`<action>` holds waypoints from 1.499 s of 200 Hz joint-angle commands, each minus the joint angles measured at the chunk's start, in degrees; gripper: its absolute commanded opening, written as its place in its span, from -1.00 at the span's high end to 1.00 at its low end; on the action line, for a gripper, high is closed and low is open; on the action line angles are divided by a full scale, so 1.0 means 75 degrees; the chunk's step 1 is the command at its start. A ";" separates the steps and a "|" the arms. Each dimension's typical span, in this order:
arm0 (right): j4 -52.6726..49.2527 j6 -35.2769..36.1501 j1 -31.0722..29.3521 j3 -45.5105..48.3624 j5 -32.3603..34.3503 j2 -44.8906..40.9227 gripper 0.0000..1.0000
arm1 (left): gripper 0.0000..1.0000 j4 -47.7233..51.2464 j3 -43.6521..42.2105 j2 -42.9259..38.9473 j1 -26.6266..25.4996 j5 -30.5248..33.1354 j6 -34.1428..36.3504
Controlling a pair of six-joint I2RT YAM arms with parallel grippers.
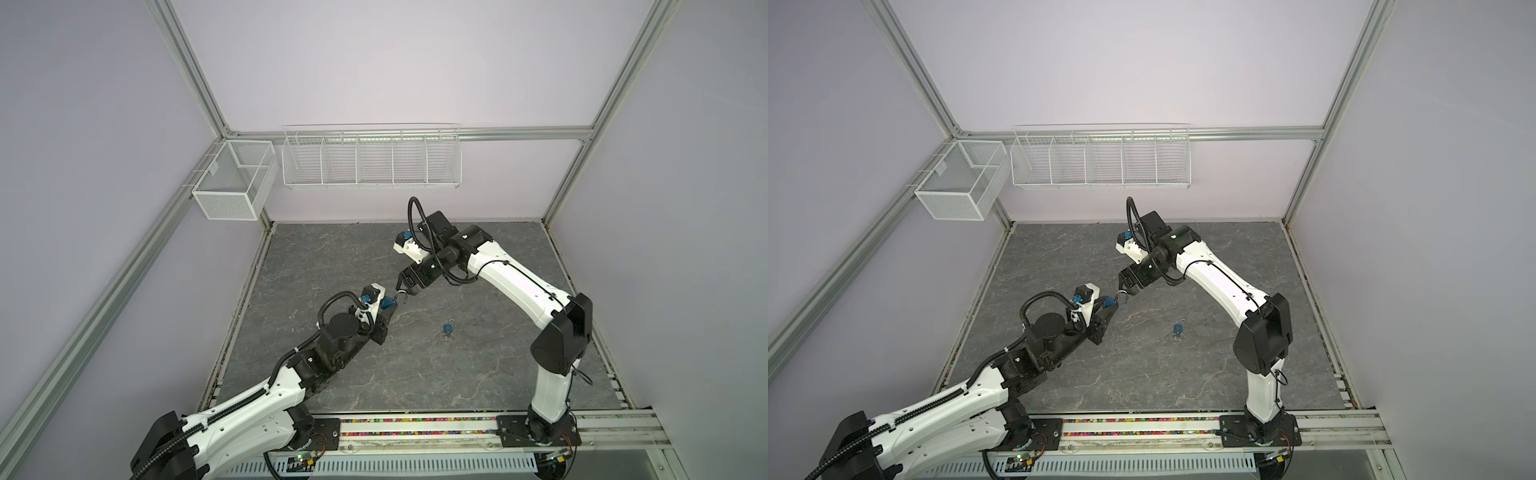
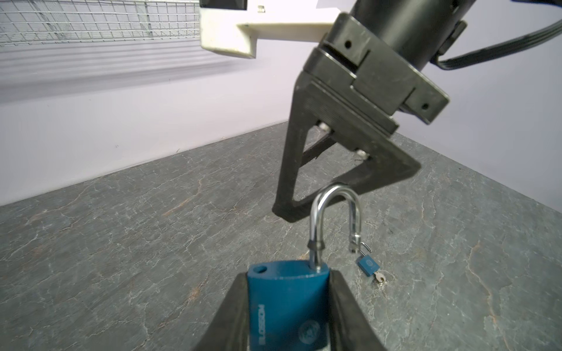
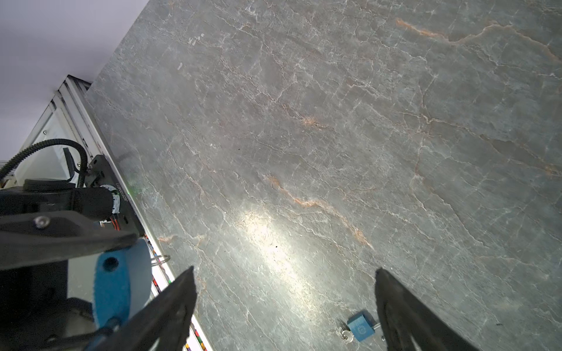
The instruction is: Unlock with the key
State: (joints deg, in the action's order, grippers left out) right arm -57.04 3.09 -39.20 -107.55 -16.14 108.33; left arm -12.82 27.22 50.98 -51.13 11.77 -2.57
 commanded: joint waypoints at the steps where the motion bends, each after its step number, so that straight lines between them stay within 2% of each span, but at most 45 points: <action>1: -0.0040 0.0334 -0.0036 0.0348 -0.0251 -0.0563 -0.85 | 1.00 -0.0488 0.0205 -0.0145 -0.0025 0.0197 0.0062; 17: 0.0159 0.0210 -0.0020 0.0608 -0.0176 -0.0798 -0.85 | 1.00 -0.0519 0.0168 -0.0123 -0.0020 0.0252 0.0053; 54: 0.0655 -0.0499 0.0291 0.1361 0.0836 -0.1243 -0.86 | 1.00 -0.0196 0.0219 -0.0095 -0.0020 0.0729 -0.0285; 86: 0.1855 -0.1243 0.0474 0.2930 0.1635 -0.2088 -0.87 | 1.00 0.0965 0.0557 0.0355 0.0006 0.1638 -0.1353; 108: 0.2676 -0.1878 0.0671 0.4069 0.1922 -0.2578 -0.89 | 1.00 0.1429 0.0765 0.1048 0.0119 0.1463 -0.2088; 135: 0.3255 -0.2398 0.0895 0.4994 0.1559 -0.2809 -0.87 | 1.00 0.1970 0.1237 0.2208 0.0422 0.1022 -0.2965; 160: 0.3457 -0.2621 0.0892 0.5506 0.1650 -0.2974 -0.87 | 1.00 0.2684 0.1829 0.3202 0.0696 0.1086 -0.4020; 237: 0.4762 -0.3374 0.0891 0.6655 0.1322 -0.3201 -0.87 | 1.00 0.3544 0.3199 0.5149 0.1072 0.0707 -0.4485; 300: 0.4932 -0.3355 0.0892 0.6830 0.1391 -0.3134 -0.87 | 1.00 0.3388 0.3466 0.6102 0.1352 0.0334 -0.4484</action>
State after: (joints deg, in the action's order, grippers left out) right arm -21.74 -21.50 -32.45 -57.41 -5.58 84.93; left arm 12.99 51.16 94.87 -41.98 15.73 -34.96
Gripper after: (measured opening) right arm 0.935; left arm 0.346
